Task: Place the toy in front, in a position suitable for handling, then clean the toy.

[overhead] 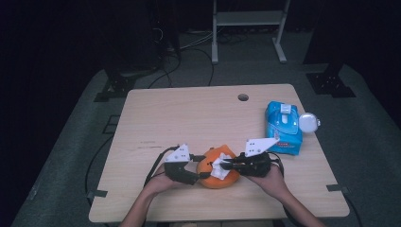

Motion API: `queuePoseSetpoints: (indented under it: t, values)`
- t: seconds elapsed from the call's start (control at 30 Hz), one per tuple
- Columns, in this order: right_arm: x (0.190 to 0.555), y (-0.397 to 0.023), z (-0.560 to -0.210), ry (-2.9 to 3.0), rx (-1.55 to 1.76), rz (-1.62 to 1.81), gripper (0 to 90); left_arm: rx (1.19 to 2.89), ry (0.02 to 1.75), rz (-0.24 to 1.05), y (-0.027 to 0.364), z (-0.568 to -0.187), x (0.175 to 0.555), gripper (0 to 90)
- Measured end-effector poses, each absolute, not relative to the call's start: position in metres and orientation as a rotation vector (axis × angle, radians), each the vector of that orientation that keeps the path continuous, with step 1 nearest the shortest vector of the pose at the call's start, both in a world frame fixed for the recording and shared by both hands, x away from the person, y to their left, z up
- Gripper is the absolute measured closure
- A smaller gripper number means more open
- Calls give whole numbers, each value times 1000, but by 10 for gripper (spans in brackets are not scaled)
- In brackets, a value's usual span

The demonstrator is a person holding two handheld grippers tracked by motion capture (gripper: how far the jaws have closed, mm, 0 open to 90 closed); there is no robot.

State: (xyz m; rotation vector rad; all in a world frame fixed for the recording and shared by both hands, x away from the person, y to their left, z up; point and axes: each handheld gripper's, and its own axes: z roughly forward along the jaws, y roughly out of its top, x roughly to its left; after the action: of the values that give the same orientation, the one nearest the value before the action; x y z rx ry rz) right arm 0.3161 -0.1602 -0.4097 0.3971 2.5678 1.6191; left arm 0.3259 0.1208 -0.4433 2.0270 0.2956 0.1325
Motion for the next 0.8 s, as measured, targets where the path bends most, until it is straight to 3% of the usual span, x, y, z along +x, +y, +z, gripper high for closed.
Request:
queuePoseSetpoints:
  t: [0.27, 0.6, 0.8]
  values:
    - [318, -159, -410, 2540, 400, 1578, 838, 2026, 288, 130, 122, -444, 326, 376]
    - [330, -193, -426, 2535, 548, 1531, 838, 2013, 305, 110, 126, -445, 330, 372]
    - [322, -183, -425, 2559, 504, 1564, 838, 2003, 355, 109, 127, -446, 334, 351]
